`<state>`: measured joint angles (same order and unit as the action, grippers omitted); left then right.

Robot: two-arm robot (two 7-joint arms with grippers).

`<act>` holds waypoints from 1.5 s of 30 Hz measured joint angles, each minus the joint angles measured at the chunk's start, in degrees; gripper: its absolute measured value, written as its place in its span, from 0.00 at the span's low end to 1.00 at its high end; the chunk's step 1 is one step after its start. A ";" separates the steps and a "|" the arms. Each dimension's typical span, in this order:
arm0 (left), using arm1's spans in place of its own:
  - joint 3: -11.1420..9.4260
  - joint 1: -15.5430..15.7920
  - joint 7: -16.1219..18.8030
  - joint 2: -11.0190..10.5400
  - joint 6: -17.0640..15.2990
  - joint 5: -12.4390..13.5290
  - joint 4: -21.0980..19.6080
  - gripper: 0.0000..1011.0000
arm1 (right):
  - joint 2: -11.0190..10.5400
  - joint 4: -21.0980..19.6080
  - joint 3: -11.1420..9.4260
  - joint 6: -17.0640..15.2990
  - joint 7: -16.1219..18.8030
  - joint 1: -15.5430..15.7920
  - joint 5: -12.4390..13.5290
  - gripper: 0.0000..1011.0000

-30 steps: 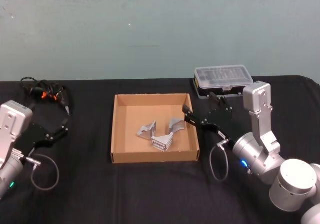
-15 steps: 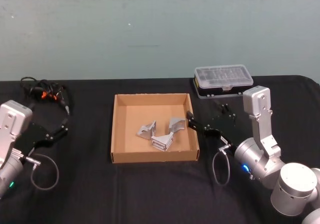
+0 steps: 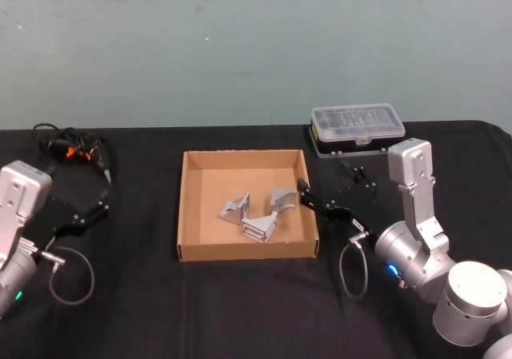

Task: Use one hand to pick up the angle iron from the table and place it into the box.

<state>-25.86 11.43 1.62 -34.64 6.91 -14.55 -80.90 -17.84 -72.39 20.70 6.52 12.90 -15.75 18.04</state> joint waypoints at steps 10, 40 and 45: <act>0.00 0.00 0.00 0.00 0.00 0.00 0.00 0.99 | -0.04 0.03 0.06 0.05 0.03 -0.03 0.00 0.99; 0.00 0.00 0.00 0.00 0.00 0.00 0.00 0.99 | -0.04 0.02 0.10 0.13 0.02 -0.03 0.00 0.99; 0.00 0.00 0.00 0.00 0.00 0.00 0.00 0.99 | -0.04 0.03 0.10 0.13 0.02 -0.03 0.00 0.99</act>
<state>-25.86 11.43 1.62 -34.65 6.91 -14.55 -80.90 -17.88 -72.36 20.80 6.65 12.93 -15.78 18.04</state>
